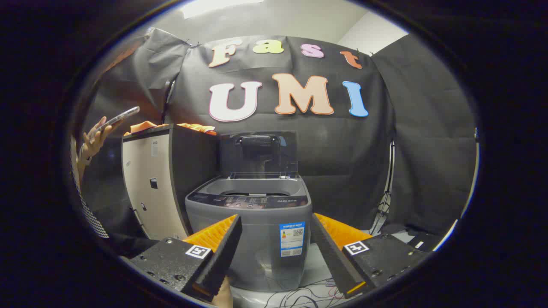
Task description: Put the clothes into the washing machine and then close the washing machine lid.
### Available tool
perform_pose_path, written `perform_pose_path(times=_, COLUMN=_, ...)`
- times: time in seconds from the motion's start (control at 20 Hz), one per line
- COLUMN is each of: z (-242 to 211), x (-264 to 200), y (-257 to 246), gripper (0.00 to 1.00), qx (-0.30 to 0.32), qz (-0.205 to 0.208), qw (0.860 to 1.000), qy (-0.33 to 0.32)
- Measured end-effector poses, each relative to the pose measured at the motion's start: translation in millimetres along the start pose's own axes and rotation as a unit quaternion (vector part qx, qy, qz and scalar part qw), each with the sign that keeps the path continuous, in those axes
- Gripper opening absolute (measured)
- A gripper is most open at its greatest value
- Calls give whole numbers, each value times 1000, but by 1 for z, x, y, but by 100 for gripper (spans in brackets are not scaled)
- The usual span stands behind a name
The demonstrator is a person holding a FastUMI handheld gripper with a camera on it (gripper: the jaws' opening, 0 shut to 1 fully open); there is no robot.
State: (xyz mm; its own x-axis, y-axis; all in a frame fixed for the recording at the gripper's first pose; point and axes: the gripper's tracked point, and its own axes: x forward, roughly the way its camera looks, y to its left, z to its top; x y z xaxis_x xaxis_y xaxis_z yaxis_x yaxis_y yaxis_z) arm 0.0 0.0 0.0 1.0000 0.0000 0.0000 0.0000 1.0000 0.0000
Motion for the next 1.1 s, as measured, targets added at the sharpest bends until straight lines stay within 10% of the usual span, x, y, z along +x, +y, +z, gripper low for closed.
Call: perform_pose_path(times=1.1, z=0, x=1, y=-3, gripper=98, qx=1, qz=-8, qw=1000, qy=-1)
